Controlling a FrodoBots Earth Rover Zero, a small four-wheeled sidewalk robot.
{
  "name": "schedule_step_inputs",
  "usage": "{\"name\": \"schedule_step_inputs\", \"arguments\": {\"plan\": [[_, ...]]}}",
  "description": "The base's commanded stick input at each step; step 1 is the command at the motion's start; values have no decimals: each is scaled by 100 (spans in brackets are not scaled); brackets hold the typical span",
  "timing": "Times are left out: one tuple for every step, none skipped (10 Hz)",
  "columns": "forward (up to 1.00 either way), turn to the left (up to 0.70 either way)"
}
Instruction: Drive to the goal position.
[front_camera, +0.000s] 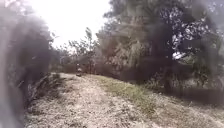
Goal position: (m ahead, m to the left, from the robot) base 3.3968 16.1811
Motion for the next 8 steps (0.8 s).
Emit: {"name": "schedule_step_inputs", "arguments": {"plan": [[0,0],[0,0],[0,0],[0,0],[4,0],[28,0],[81,0],[85,0]]}}
